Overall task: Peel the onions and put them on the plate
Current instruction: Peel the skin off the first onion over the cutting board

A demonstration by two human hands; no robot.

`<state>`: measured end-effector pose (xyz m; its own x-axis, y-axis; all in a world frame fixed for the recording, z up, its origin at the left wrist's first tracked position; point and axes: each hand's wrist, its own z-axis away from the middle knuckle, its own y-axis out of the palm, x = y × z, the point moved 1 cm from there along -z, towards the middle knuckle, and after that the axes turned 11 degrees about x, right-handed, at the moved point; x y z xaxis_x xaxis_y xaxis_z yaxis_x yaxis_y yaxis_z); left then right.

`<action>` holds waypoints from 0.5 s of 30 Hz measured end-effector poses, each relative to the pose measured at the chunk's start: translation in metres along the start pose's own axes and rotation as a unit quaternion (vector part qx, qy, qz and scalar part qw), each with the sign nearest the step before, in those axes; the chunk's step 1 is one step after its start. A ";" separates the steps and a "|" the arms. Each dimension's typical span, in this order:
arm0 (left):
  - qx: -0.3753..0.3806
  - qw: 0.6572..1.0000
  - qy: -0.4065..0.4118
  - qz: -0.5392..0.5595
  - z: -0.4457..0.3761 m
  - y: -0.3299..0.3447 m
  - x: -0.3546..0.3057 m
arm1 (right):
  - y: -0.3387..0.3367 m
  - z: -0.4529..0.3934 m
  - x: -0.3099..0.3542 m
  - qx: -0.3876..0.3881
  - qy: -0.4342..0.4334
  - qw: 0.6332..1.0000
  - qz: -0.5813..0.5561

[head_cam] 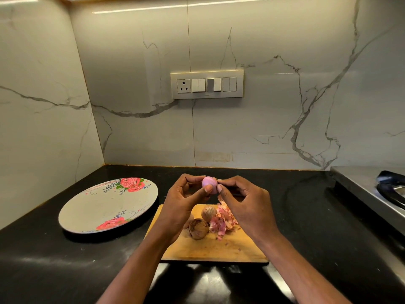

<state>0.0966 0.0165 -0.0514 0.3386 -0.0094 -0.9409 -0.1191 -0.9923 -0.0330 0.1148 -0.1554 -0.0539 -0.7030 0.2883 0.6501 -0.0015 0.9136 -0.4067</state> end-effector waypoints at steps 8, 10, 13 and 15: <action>-0.006 1.000 0.007 -0.026 -0.001 -0.001 0.004 | 0.001 0.002 -0.001 0.000 0.010 1.000 -0.008; -0.002 1.000 0.005 -0.025 -0.001 -0.002 0.005 | 0.001 0.002 -0.001 0.000 0.013 1.000 -0.013; 0.006 1.000 0.001 -0.010 0.000 -0.003 0.006 | 0.001 0.001 -0.004 -0.008 0.019 1.000 -0.012; 0.009 1.000 -0.003 -0.002 -0.001 -0.003 0.007 | 0.000 0.001 -0.006 -0.010 0.028 0.999 -0.017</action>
<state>0.0999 0.0191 -0.0576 0.3332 -0.0055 -0.9428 -0.1342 -0.9901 -0.0417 0.1184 -0.1574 -0.0579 -0.6614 0.2728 0.6987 -0.0092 0.9285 -0.3712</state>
